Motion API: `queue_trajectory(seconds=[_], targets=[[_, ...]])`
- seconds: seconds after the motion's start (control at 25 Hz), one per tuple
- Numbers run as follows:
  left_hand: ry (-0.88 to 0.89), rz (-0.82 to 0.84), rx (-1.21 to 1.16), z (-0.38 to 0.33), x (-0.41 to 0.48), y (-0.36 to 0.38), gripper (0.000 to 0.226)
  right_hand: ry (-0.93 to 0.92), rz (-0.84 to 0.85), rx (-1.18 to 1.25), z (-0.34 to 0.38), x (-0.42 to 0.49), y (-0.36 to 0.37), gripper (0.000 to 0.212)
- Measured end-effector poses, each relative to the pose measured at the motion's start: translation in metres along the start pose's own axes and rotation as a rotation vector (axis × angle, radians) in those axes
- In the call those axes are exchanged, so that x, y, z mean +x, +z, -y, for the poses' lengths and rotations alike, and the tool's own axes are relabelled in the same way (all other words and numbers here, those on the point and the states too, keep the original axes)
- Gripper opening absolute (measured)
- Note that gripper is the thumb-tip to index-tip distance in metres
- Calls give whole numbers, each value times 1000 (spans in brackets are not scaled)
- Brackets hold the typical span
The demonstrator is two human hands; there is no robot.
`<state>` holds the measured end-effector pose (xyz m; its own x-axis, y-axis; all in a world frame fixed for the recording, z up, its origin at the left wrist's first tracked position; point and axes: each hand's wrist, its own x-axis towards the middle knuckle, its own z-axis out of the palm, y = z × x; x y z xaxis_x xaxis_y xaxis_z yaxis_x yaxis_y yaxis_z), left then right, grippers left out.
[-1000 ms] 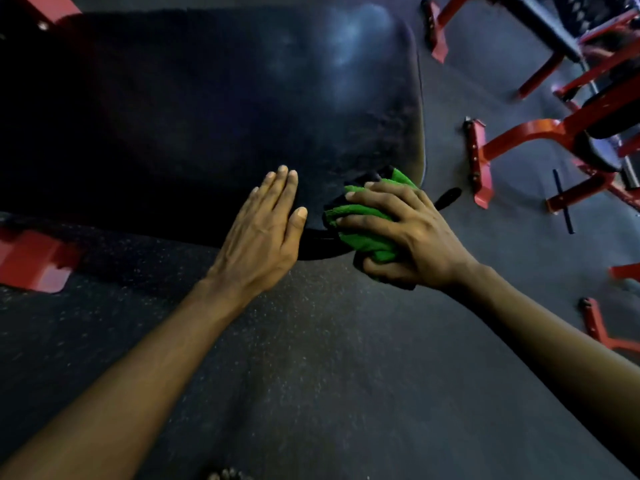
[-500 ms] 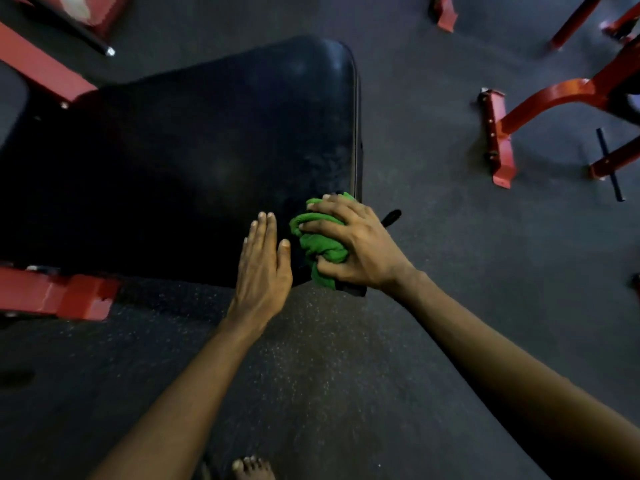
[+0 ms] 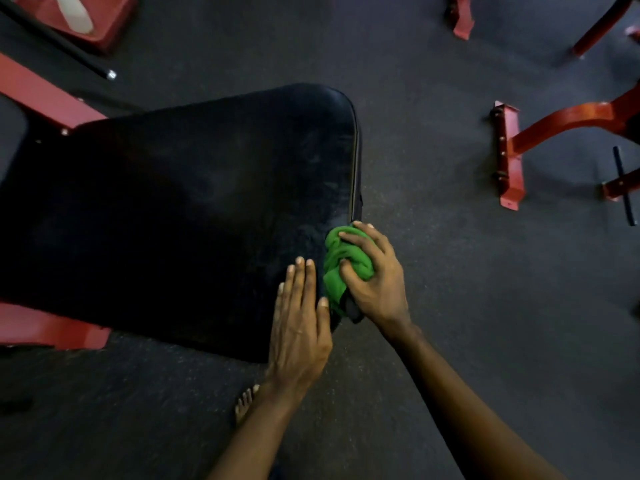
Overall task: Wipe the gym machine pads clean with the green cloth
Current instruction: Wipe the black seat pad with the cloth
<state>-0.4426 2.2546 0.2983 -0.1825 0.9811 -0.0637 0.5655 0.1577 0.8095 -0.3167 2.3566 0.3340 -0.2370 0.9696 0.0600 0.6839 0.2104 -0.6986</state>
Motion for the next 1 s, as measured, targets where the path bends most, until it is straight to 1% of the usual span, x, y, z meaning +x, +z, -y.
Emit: queue_trajectory(seconds=[0.08,0.2,0.36,0.56,0.64,0.72,0.88,1.0], targets=[[-24,7,-12,-14,17,3,58,99,-90,55,-3,33,-1,40],[-69,6,-22,-33,46,8,60,157,-100,80,-3,69,-1,40],[-114,-8,-5,-53,99,14,63,166,-110,116,-10,119,-4,37],[-171,-36,114,-66,170,27,67,142,-84,194,-31,186,-8,30],[-212,-61,163,-71,192,33,68,90,-41,210,-42,211,-14,29],[-292,-72,204,-76,208,39,69,44,25,188,-52,242,-21,30],[-373,-39,338,-83,212,42,70,-36,164,157,-58,316,-24,27],[-441,-14,353,-88,216,40,68,-123,308,48,-58,366,-19,28]])
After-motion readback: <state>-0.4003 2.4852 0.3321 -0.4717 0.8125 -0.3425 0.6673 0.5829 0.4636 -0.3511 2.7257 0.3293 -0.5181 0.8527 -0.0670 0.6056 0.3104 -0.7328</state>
